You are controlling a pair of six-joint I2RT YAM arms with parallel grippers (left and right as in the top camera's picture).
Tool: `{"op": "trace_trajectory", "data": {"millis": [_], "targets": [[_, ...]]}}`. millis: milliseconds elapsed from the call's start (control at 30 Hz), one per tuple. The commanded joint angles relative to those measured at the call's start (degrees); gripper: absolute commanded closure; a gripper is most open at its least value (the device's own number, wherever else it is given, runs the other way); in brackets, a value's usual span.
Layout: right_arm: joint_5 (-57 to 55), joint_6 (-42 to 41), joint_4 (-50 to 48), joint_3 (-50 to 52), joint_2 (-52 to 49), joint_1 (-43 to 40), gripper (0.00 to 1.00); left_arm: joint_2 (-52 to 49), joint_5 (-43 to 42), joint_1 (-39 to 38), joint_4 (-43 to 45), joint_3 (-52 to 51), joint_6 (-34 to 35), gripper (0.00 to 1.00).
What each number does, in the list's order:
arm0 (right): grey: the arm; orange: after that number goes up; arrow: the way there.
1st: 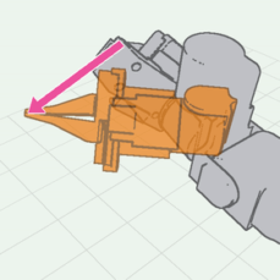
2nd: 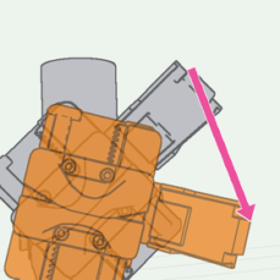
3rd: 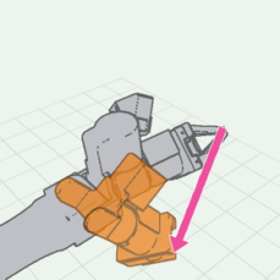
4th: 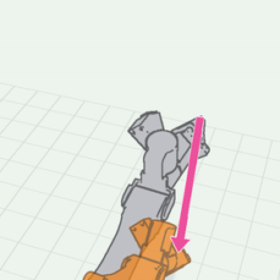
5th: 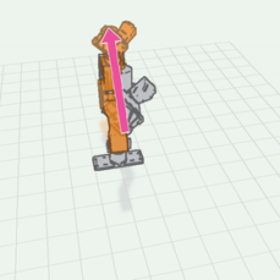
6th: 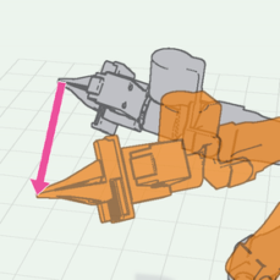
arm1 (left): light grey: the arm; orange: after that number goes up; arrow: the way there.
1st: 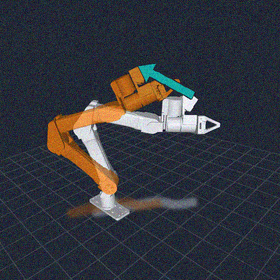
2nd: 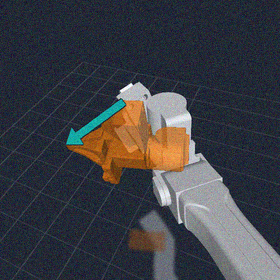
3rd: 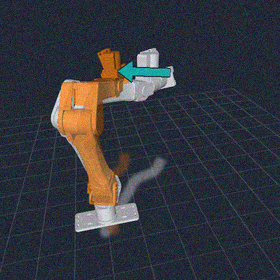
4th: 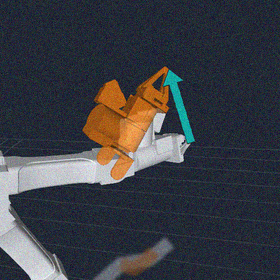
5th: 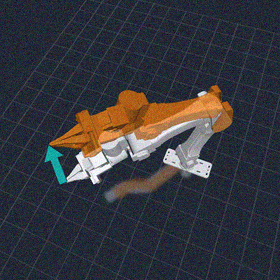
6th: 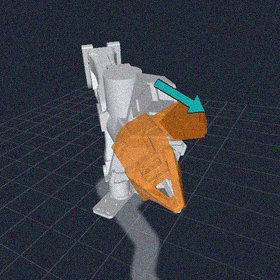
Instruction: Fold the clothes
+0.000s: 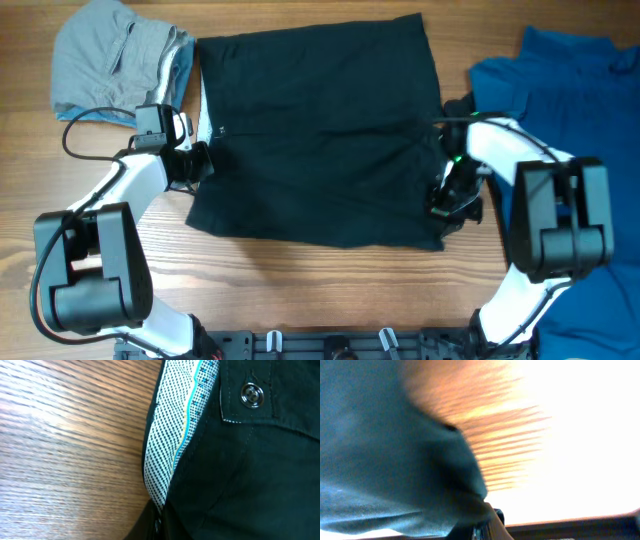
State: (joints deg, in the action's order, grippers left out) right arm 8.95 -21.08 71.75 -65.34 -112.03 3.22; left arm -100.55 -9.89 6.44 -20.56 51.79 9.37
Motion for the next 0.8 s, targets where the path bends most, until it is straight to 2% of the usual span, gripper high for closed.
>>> {"op": "trace_trajectory", "data": {"millis": [0,33,100,133,200,267,333,433,567,667,700,767], "targets": [[-8.81,-1.29,0.94,-3.26,3.58,-5.29,0.59,-0.48,3.13,0.5,0.37,-0.2,0.48,0.95],[-8.79,0.2,0.98,-3.76,4.31,-5.88,0.53,-0.35,2.89,0.5,-0.37,0.13,0.5,0.92],[-8.76,0.98,1.16,-6.19,6.29,-6.1,0.51,0.81,2.01,0.48,-4.76,1.92,0.07,0.74],[-8.15,2.38,1.36,-8.85,7.8,-6.1,0.51,2.14,1.86,0.5,-8.02,3.39,-0.15,0.68],[2.05,10.75,-2.36,-13.33,11.08,-6.08,0.51,6.99,1.84,0.5,-13.38,5.7,-0.13,0.59],[10.73,11.8,-8.44,-13.53,13.31,-6.08,0.5,12.46,1.86,0.5,-17.35,6.36,-0.13,0.44],[17.07,12.09,-11.54,-13.51,13.35,-6.03,0.5,16.44,1.86,0.5,-24.7,6.34,-0.04,0.37],[21.53,12.09,-11.3,-13.51,13.38,-6.03,0.5,15.45,1.88,1.55,-31.43,4.04,0.87,0.4],[24.46,11.67,-8.22,-13.51,13.42,-5.33,0.51,11.91,2.51,5.57,-25.11,-2.73,4.35,0.43],[22.01,12.09,-6.4,-13.51,13.42,-4.79,0.51,7.78,0.9,9.09,-21.81,-5.07,4.85,0.37],[20.52,11.89,-6.1,-13.51,13.42,-4.79,0.5,6.54,-0.87,9.11,-21.18,-5.07,4.83,0.39],[16.24,9.99,-5.22,-13.51,13.42,-4.79,0.49,4.35,-3.98,9.07,-20.44,-5.07,4.85,0.52]]}}
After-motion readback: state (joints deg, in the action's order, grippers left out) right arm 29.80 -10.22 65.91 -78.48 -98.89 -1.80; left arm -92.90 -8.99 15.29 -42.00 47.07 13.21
